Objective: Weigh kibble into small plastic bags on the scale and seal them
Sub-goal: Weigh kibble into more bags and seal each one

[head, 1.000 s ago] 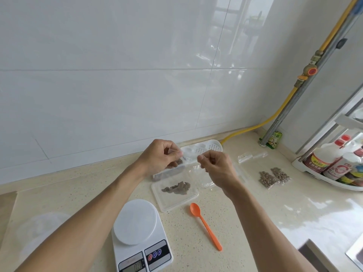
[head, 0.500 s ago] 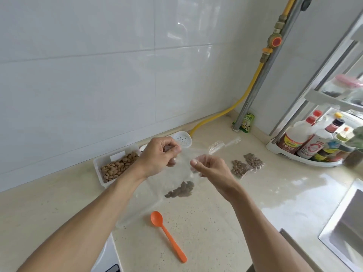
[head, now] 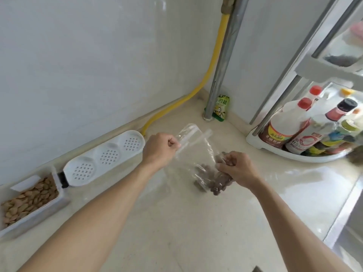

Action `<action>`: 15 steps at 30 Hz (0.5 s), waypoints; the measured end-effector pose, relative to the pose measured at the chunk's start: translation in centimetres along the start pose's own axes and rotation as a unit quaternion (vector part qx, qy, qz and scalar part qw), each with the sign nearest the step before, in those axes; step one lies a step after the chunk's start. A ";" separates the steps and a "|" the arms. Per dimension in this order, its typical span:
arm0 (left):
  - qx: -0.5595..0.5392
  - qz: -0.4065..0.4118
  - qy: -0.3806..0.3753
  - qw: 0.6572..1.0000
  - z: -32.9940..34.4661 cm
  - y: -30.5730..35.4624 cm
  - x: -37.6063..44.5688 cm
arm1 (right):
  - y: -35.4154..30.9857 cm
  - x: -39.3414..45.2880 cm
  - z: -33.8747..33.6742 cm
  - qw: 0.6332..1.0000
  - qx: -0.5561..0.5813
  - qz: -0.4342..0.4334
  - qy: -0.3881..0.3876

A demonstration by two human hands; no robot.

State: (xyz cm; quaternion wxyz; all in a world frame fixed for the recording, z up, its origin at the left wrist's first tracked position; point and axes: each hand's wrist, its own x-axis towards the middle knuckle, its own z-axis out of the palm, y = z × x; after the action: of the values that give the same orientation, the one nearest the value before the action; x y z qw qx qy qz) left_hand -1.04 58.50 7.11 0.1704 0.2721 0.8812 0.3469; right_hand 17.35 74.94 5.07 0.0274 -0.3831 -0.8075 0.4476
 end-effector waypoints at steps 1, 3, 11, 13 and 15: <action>0.022 0.005 0.004 1.000 1.1 0.6 1.1 | 0.8 1.1 -0.8 1.000 -0.006 0.006 0.013; 0.051 0.012 0.011 0.999 3.1 1.4 3.3 | 1.7 3.2 -2.1 0.999 -0.022 0.004 0.038; 0.097 -0.014 0.001 0.995 8.7 1.7 7.7 | 5.6 7.9 -1.9 0.992 -0.110 0.036 0.050; 0.103 -0.015 -0.004 0.995 9.5 1.7 8.0 | 6.7 8.0 -1.5 0.989 -0.125 0.042 0.065; 0.109 -0.013 -0.002 0.994 10.0 1.7 8.2 | 7.3 8.1 -1.3 0.986 -0.142 0.041 0.082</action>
State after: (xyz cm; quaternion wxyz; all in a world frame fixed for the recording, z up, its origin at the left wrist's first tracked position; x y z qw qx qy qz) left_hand -2.03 69.63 0.33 0.1461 0.2788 0.9168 0.2457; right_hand 16.50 83.28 -1.98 0.0207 -0.4516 -0.8414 0.2962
